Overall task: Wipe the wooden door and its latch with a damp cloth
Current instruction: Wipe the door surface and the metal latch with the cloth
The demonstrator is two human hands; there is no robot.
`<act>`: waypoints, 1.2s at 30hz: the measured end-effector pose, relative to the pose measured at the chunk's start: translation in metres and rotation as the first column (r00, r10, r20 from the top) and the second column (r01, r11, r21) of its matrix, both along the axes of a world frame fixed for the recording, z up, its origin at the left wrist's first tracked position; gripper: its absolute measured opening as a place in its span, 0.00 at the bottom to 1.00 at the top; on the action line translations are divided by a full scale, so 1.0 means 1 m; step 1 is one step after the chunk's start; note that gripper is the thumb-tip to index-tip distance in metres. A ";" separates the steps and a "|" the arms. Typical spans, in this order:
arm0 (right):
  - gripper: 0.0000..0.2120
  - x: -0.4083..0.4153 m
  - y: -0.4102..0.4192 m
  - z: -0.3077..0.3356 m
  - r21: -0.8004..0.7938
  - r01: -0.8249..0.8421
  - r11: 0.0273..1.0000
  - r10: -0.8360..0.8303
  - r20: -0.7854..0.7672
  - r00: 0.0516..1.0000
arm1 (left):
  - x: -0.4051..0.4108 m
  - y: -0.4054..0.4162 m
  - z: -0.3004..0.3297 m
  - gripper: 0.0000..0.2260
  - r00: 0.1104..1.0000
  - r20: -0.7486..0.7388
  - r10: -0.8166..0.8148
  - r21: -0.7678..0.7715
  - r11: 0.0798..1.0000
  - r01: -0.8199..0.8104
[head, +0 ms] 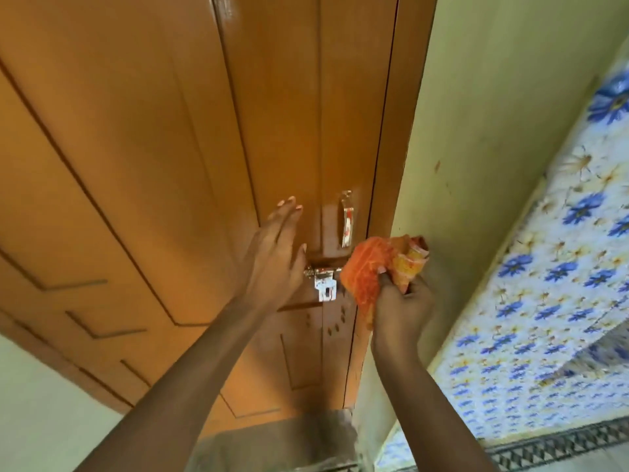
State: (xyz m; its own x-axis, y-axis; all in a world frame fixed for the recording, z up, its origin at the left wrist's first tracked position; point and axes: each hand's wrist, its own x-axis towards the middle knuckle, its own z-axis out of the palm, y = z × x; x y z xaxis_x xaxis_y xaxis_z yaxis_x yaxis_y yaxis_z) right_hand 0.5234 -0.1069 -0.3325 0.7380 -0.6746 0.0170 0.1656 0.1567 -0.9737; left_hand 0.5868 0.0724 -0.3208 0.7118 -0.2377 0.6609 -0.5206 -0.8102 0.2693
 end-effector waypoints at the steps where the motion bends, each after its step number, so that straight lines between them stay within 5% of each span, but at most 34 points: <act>1: 0.05 0.011 0.002 0.005 -0.014 0.040 0.999 -0.040 0.050 0.998 | 0.010 0.002 0.004 0.26 0.997 0.055 0.047 0.113 0.992 -0.053; 5: 0.09 0.062 0.012 0.012 -0.084 0.217 0.972 -0.189 0.262 0.947 | 0.057 0.012 0.011 0.31 0.951 0.283 0.124 0.426 0.872 -0.240; 10: 0.23 0.118 0.027 -0.006 -0.332 0.226 0.916 -0.090 0.378 0.921 | 0.111 0.039 -0.011 0.33 0.895 0.422 0.141 0.493 0.793 -0.358; 16: 0.21 0.149 0.045 -0.048 -0.753 0.197 0.628 0.088 0.320 0.943 | 0.144 0.051 -0.029 0.32 0.769 0.637 0.056 0.460 0.773 -0.437; 20: 0.26 0.143 0.036 -0.079 -0.853 0.246 0.460 0.077 0.314 0.946 | 0.152 0.055 -0.037 0.32 0.743 0.669 0.026 0.466 0.765 -0.445; 26: 0.20 0.167 0.060 -0.051 -0.486 0.322 0.812 -0.176 0.322 0.930 | 0.156 0.056 -0.035 0.31 0.719 0.695 0.001 0.438 0.793 -0.424; 28: 0.20 0.170 0.070 -0.049 -0.549 0.323 0.771 -0.165 0.317 0.934 | 0.156 0.055 -0.037 0.31 0.724 0.690 -0.003 0.437 0.799 -0.412; 32: 0.32 0.151 0.046 -0.078 -0.901 0.247 0.357 0.008 0.267 0.964 | 0.156 0.055 -0.038 0.32 0.715 0.699 0.010 0.434 0.789 -0.435; 34: 0.30 0.149 0.032 -0.087 -0.896 0.243 0.371 0.032 0.274 0.961 | 0.155 0.054 -0.038 0.32 0.714 0.699 0.017 0.429 0.790 -0.439; 36: 0.24 0.156 0.037 -0.076 -0.766 0.296 0.570 -0.041 0.333 0.942 | 0.155 0.054 -0.038 0.32 0.722 0.691 0.021 0.423 0.798 -0.429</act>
State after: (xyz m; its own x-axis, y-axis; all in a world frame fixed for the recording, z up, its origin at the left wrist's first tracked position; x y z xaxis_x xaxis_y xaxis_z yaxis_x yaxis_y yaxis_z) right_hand 0.6791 -0.0701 -0.4089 0.4927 -0.4008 0.7724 0.3569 -0.7164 -0.5994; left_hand 0.7414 0.1262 -0.3591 0.2574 -0.5726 0.7784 -0.1751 -0.8198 -0.5452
